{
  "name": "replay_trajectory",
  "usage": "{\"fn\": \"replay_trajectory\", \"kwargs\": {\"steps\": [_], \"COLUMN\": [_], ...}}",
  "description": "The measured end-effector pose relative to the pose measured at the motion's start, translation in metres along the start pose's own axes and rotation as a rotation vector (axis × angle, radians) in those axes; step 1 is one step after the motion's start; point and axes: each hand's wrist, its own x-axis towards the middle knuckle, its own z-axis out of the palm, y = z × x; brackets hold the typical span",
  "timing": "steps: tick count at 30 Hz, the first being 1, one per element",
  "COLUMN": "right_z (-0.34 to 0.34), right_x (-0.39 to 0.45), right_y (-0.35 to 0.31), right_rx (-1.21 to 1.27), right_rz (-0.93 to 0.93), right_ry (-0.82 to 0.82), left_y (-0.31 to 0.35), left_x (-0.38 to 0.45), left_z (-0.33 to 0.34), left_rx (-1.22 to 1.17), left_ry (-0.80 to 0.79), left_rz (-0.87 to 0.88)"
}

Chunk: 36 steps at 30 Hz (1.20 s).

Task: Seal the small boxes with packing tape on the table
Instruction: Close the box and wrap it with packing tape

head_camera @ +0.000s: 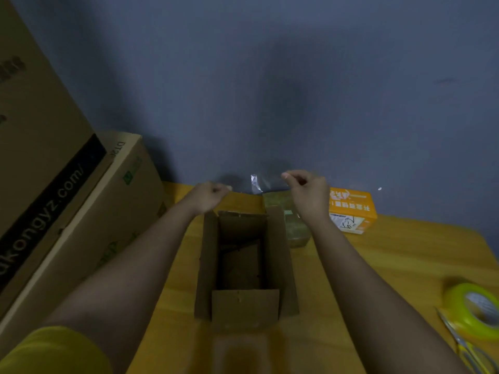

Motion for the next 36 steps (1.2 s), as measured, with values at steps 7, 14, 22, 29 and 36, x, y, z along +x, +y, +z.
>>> {"fn": "replay_trajectory", "kwargs": {"steps": [7,14,22,29,36], "right_z": [0.004,0.018,0.054,0.047,0.050], "right_x": [-0.006,-0.029,-0.073,-0.113,-0.142], "right_y": [-0.012,-0.031,-0.052,-0.038,-0.023], "right_rx": [-0.172,-0.010,0.212,0.484,0.454], "right_rz": [-0.052,0.013,0.215,0.510,0.700], "right_ry": [-0.168,-0.216,-0.395,-0.485,-0.450], "left_y": [-0.007,-0.024,-0.050,-0.076,-0.082], "left_x": [0.000,-0.051,-0.130,-0.168,-0.164], "left_z": [0.015,0.017,0.038,0.079,0.078], "left_rx": [0.672,0.824,0.514,0.078,-0.228], "left_ry": [-0.097,0.062,0.207,0.213,0.206], "left_rz": [0.213,0.094,-0.096,-0.060,-0.158]}}
